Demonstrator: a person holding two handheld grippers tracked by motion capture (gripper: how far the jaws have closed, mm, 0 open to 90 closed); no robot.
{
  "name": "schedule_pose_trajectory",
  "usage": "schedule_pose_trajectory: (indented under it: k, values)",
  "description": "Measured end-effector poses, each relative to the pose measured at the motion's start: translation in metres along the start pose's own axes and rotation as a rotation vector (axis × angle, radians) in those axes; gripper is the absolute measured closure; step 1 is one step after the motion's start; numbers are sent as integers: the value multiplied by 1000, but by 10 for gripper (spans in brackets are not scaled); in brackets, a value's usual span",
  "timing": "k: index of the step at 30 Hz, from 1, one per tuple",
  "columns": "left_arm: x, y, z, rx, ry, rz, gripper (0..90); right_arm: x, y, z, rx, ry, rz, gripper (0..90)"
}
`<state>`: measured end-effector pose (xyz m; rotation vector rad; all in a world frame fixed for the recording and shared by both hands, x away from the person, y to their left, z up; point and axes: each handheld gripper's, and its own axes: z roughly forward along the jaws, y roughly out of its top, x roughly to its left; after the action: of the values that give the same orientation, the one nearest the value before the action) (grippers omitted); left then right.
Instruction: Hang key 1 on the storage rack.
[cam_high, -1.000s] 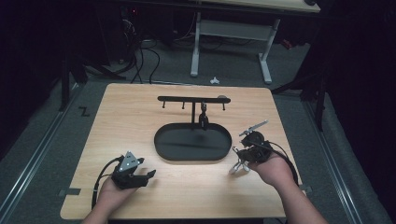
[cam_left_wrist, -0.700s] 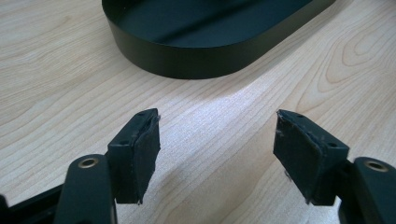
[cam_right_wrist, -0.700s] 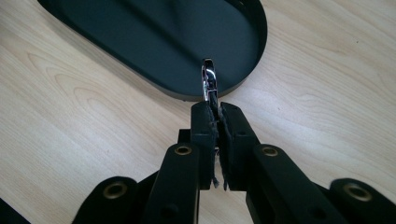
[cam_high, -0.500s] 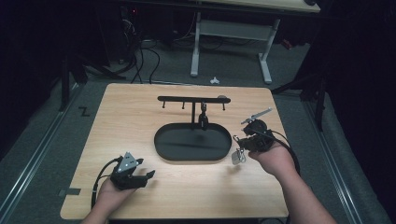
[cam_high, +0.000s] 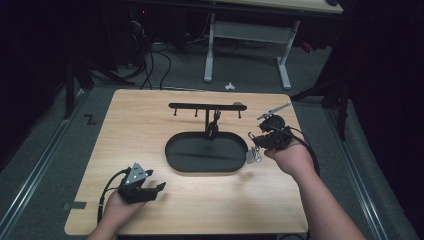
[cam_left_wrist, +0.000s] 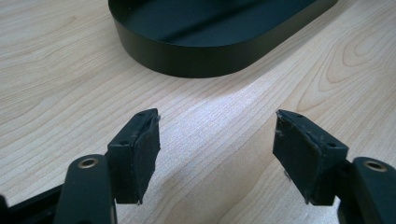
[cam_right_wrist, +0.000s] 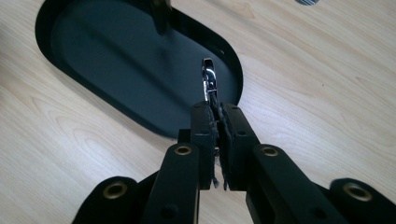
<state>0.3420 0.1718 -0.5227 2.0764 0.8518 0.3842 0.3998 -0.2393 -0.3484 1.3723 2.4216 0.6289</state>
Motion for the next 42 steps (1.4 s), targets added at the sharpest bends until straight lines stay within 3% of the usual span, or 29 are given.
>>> schedule_pose_trajectory:
  k: [15, 29, 42]
  values:
    - [1, -1, 0, 6, -1, 3, 321, -6, 34, 8, 3, -11, -2, 851]
    - [1, -1, 0, 11, -2, 6, 321, 3, 54, 10, -21, 8, -30, 851]
    - [1, -2, -1, 13, -4, 2, 320, -7, 67, 17, 1, -5, -2, 850]
